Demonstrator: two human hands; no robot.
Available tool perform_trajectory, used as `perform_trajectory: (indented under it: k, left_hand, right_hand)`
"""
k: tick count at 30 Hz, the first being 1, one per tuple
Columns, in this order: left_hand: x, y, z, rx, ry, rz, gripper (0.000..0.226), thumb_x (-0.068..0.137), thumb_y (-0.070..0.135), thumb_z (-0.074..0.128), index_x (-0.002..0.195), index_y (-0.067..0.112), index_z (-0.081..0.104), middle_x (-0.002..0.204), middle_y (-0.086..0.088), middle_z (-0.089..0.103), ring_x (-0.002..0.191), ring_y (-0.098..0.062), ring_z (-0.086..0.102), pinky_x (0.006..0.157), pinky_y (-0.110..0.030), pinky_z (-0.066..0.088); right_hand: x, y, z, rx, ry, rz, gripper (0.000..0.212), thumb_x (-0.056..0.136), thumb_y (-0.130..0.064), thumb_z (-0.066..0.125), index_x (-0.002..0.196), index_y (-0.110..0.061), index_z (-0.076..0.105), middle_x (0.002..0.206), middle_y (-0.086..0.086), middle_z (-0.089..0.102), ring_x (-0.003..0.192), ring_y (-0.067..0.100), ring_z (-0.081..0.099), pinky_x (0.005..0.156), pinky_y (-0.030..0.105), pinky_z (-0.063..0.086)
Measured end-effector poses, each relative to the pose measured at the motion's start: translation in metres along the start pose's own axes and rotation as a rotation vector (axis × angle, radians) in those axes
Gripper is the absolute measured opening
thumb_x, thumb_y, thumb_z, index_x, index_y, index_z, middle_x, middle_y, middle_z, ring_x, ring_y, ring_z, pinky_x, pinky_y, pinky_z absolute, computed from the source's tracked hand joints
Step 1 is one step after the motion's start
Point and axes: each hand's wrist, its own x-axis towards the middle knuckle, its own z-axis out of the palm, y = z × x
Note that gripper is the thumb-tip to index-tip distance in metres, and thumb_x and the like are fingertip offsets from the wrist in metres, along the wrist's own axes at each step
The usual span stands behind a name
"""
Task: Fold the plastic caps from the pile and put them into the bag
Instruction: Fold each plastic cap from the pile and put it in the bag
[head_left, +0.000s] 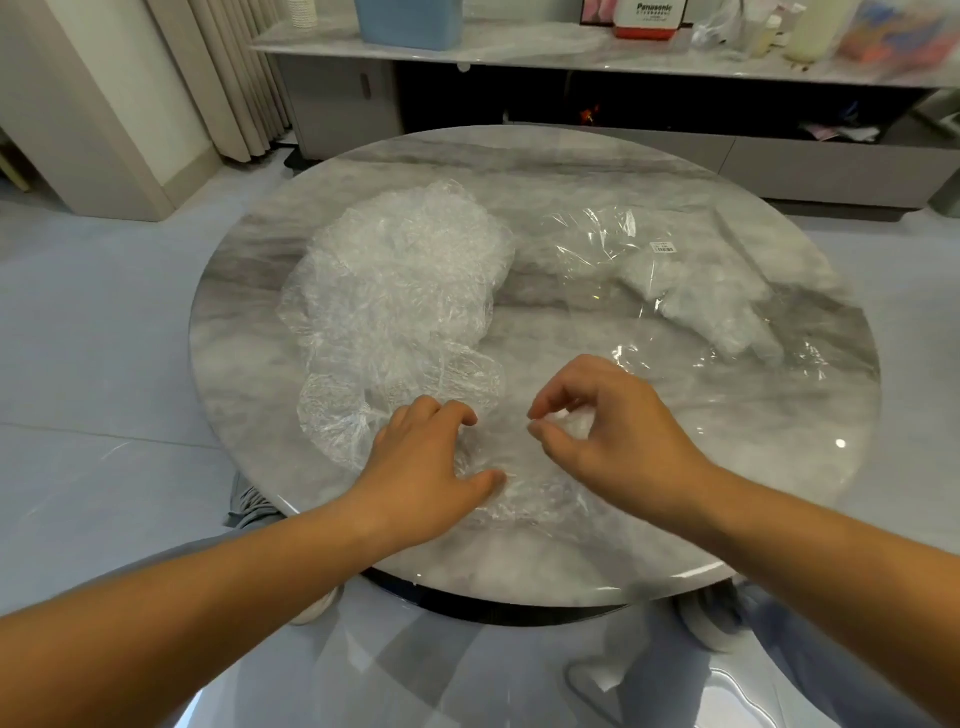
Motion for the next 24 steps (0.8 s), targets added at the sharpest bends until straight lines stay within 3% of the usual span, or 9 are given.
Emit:
perform_trajectory:
  k: [3, 6, 10, 13, 15, 19, 24]
  left_hand:
    - [0.002, -0.001, -0.002, -0.012, -0.024, -0.016, 0.058, 0.082, 0.056, 0.069, 0.131, 0.033, 0.049, 0.117, 0.011, 0.043, 0.118, -0.014, 0.042, 0.105, -0.034, 0.038]
    - [0.003, -0.003, -0.008, -0.006, -0.084, 0.002, 0.057, 0.083, 0.055, 0.069, 0.132, 0.035, 0.05, 0.123, 0.011, 0.041, 0.123, -0.013, 0.039, 0.109, -0.033, 0.036]
    - [-0.001, -0.005, -0.017, 0.033, -0.198, 0.074, 0.064, 0.079, 0.061, 0.072, 0.135, 0.041, 0.047, 0.129, 0.014, 0.037, 0.126, -0.011, 0.037, 0.114, -0.036, 0.032]
    - [-0.004, -0.002, -0.023, 0.052, -0.214, 0.123, 0.083, 0.065, 0.08, 0.061, 0.137, 0.043, 0.044, 0.129, 0.019, 0.038, 0.126, -0.007, 0.037, 0.114, -0.034, 0.031]
    - [-0.005, 0.003, -0.025, 0.072, -0.141, 0.15, 0.084, 0.064, 0.087, 0.052, 0.134, 0.042, 0.048, 0.124, 0.021, 0.045, 0.119, -0.004, 0.042, 0.109, -0.032, 0.036]
    - [-0.008, 0.014, -0.025, 0.192, -0.05, 0.105, 0.061, 0.081, 0.075, 0.058, 0.125, 0.032, 0.056, 0.106, 0.015, 0.056, 0.103, -0.007, 0.052, 0.089, -0.029, 0.048]
    - [-0.006, 0.018, -0.03, 0.305, -0.072, -0.037, 0.05, 0.085, 0.069, 0.058, 0.086, 0.019, 0.061, 0.075, 0.006, 0.06, 0.072, -0.012, 0.059, 0.066, -0.031, 0.048]
  right_hand:
    - [-0.02, 0.009, 0.007, -0.108, -0.059, -0.235, 0.01, 0.086, -0.015, 0.074, 0.091, -0.022, 0.07, 0.099, -0.008, 0.063, 0.095, 0.01, 0.061, 0.084, 0.027, 0.05]
    - [-0.033, 0.023, 0.02, -0.262, -0.072, -0.381, 0.008, 0.084, -0.012, 0.069, 0.089, -0.019, 0.071, 0.096, -0.004, 0.065, 0.086, 0.019, 0.061, 0.073, 0.036, 0.053]
    - [-0.046, 0.027, 0.029, -0.316, -0.134, -0.398, 0.014, 0.087, -0.026, 0.059, 0.09, -0.02, 0.072, 0.096, -0.004, 0.065, 0.083, 0.019, 0.059, 0.071, 0.037, 0.052]
    - [-0.054, 0.024, 0.027, -0.273, -0.228, -0.357, 0.02, 0.089, -0.036, 0.06, 0.096, -0.024, 0.074, 0.1, -0.007, 0.063, 0.089, 0.015, 0.057, 0.077, 0.036, 0.051]
    - [-0.056, 0.022, 0.025, -0.274, -0.265, -0.343, 0.023, 0.091, -0.04, 0.058, 0.096, -0.024, 0.074, 0.103, -0.007, 0.061, 0.092, 0.014, 0.056, 0.079, 0.037, 0.049]
    - [-0.059, 0.023, 0.022, -0.297, -0.317, -0.337, 0.028, 0.095, -0.045, 0.054, 0.103, -0.027, 0.073, 0.117, -0.004, 0.054, 0.103, 0.016, 0.053, 0.087, 0.037, 0.046]
    - [-0.064, 0.025, 0.017, -0.343, -0.351, -0.362, 0.035, 0.097, -0.048, 0.052, 0.118, -0.024, 0.067, 0.119, -0.006, 0.054, 0.108, 0.013, 0.051, 0.093, 0.035, 0.043]
